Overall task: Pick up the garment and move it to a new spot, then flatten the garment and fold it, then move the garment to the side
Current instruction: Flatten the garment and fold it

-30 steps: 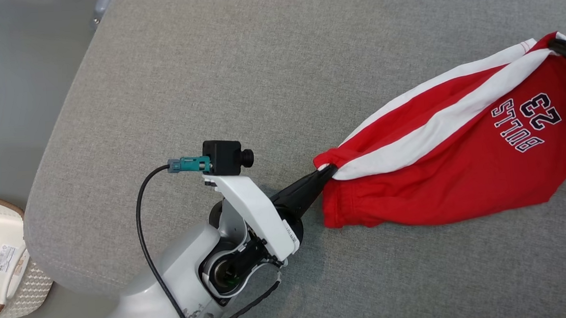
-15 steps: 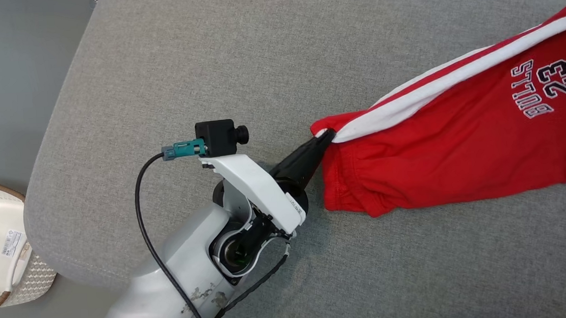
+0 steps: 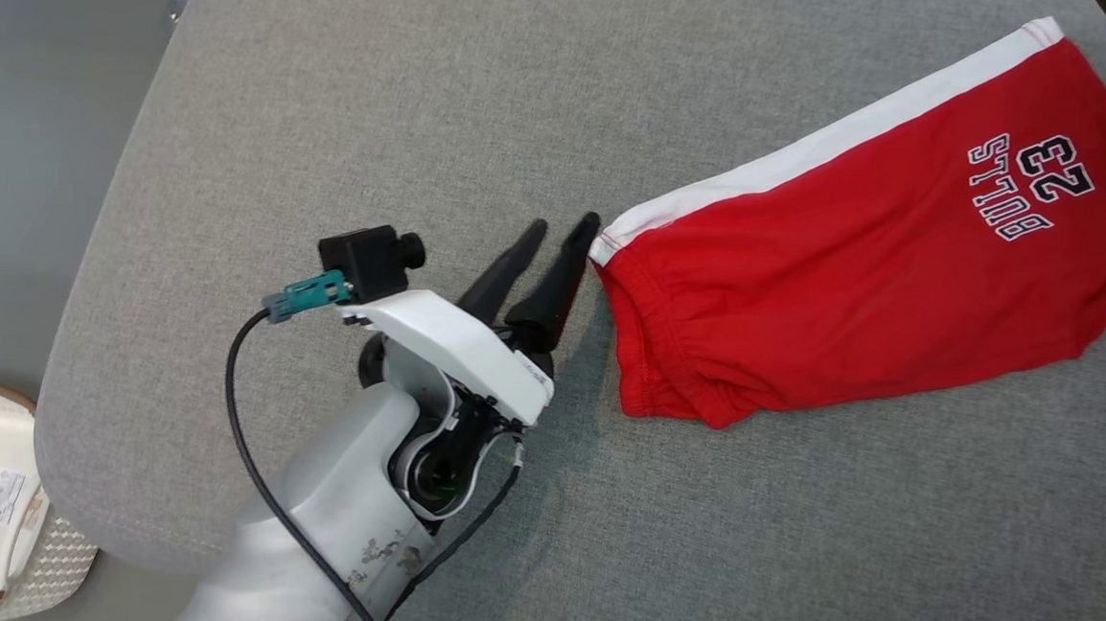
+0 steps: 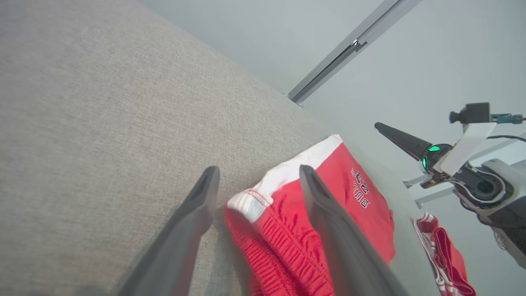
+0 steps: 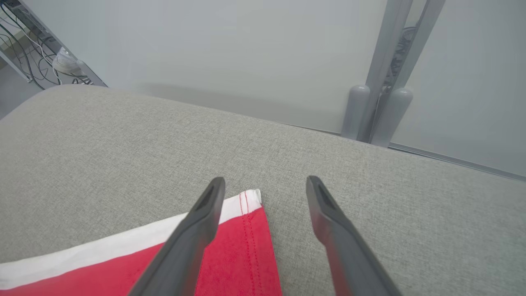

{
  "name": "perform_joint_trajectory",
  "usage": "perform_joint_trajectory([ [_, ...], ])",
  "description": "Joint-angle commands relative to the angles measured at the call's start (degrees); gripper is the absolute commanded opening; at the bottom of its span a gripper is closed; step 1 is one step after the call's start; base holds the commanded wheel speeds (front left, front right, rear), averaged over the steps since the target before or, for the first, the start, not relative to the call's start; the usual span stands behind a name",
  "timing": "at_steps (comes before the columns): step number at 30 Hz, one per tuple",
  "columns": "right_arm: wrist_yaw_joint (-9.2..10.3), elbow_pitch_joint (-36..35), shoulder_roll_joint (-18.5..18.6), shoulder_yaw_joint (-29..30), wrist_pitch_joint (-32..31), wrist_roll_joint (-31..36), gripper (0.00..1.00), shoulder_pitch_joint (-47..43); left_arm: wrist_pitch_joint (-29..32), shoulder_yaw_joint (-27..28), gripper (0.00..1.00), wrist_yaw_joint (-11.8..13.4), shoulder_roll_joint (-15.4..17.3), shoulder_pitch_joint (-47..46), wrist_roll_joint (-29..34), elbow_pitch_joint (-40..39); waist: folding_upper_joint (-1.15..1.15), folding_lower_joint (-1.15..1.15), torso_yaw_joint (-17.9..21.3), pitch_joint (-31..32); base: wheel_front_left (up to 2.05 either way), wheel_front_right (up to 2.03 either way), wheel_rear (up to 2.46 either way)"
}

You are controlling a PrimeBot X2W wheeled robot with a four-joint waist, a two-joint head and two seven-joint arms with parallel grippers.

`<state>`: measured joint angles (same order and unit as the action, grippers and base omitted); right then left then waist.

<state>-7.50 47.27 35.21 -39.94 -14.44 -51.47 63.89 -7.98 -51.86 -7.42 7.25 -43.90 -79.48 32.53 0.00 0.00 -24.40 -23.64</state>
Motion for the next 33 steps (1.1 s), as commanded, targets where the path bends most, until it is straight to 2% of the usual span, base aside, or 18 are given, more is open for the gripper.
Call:
perform_joint_trajectory([
  [1, 0.03, 0.27, -0.33, 0.53, 2.68, -0.49, 1.00, -1.40, -2.37, 0.35, 1.00, 0.28, 0.82, -1.30, 1.81, 1.04, 0.00, 0.00, 0.75, 1.01, 0.00, 0.00, 0.00],
  [4, 0.03, -0.92, -0.96, 0.45, 7.94, 0.47, 1.00, -3.11, -5.40, 1.15, 1.00, 1.20, 1.16, -0.87, 4.34, 2.25, 0.00, 0.00, 2.04, 2.39, 0.00, 0.00, 0.00],
  [9, 0.03, -3.25, -1.49, 0.73, 17.16, 1.83, 1.00, -6.92, -7.12, 3.09, 1.00, 3.48, 3.10, 0.88, 10.60, 2.76, 0.00, 0.00, 4.70, 4.99, 0.00, 0.00, 0.00],
  [11, 0.03, -3.71, -2.11, 0.86, 19.92, 2.22, 1.00, -8.92, -7.19, 5.71, 1.00, 4.81, 3.62, 1.82, 13.46, 2.07, 0.00, 0.00, 5.76, 6.10, 0.00, 0.00, 0.00],
  [16, 0.03, -4.71, -4.90, 3.96, 22.86, -2.06, 1.00, -14.86, -7.19, 14.31, 1.00, 7.74, 4.38, 7.23, 23.70, -1.90, 0.00, 0.00, 8.68, 8.87, 0.00, 0.00, 0.00],
  [20, 0.03, -5.71, -6.54, 5.57, 23.67, -4.52, 1.00, -19.87, -7.20, 18.87, 1.00, 9.57, 4.28, 12.25, 32.50, -4.89, 0.00, 0.00, 10.75, 10.51, 0.00, 0.00, 0.00],
  [24, 0.03, -6.63, -7.66, 6.88, 24.87, -5.80, 1.00, -23.35, -7.21, 21.54, 1.00, 9.63, 3.71, 15.79, 37.28, -6.64, 0.00, 0.00, 12.02, 11.57, 0.00, 0.00, 0.00],
  [33, 0.03, -8.67, -10.25, 9.72, 28.79, -2.80, 1.00, -32.56, -7.21, 29.12, 1.00, 6.92, 1.64, 25.07, 46.06, -9.15, 0.00, 0.00, 14.79, 15.35, 0.00, 0.00, 0.00],
])
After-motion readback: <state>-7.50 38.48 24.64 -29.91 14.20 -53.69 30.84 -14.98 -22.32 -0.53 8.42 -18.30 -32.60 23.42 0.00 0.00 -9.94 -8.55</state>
